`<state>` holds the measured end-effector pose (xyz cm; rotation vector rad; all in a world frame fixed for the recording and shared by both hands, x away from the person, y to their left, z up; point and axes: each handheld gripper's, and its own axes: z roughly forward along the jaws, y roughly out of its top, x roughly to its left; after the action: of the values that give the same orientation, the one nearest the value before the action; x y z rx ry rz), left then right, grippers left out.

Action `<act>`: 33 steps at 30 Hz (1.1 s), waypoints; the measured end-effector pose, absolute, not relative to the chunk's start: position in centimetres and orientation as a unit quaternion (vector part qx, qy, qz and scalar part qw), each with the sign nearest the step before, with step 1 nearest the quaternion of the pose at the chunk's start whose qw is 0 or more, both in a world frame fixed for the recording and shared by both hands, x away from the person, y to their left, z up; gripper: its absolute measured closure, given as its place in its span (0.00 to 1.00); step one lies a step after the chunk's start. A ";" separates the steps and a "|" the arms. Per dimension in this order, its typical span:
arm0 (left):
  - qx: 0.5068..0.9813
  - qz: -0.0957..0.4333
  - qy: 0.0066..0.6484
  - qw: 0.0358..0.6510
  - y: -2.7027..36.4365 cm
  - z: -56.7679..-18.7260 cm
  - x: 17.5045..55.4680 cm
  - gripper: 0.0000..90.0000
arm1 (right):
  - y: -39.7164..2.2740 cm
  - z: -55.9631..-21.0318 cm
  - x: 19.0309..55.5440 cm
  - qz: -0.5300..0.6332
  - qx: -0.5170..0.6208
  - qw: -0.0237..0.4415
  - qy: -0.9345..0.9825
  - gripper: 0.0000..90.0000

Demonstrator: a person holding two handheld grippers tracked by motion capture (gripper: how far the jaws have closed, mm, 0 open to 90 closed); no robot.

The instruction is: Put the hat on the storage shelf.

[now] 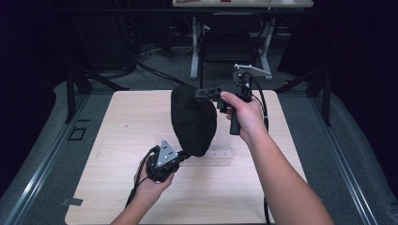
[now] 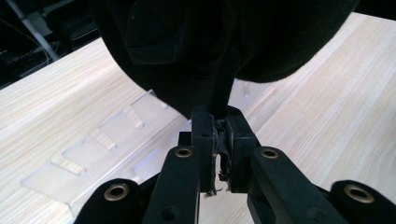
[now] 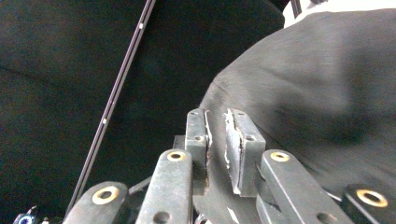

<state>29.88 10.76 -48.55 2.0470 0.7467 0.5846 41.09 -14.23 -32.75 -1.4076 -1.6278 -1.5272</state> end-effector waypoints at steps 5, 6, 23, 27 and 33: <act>0.827 0.242 0.299 0.411 11.1 -49.3 29.9 0.95 | -15.2 -32.4 40.9 -0.563 -0.522 0.240 -0.594 0.88; 0.827 0.240 0.300 0.410 11.2 -49.4 29.9 0.95 | -15.2 -32.4 40.9 -0.563 -0.522 0.240 -0.594 0.88; 0.816 0.209 0.334 0.423 13.2 -51.8 30.4 0.93 | -17.1 -31.5 39.9 -0.565 -0.526 0.206 -0.602 0.83; 0.809 0.200 0.344 0.433 13.5 -52.1 30.4 0.93 | -17.7 -31.4 39.7 -0.564 -0.528 0.195 -0.604 0.82; 0.807 0.196 0.355 0.430 13.9 -52.2 29.9 0.88 | -18.4 -31.2 39.5 -0.563 -0.535 0.182 -0.603 0.82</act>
<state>29.90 13.88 -52.18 2.0125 0.8845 0.4902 39.46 -18.45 -31.20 -1.5090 -1.7033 -1.5887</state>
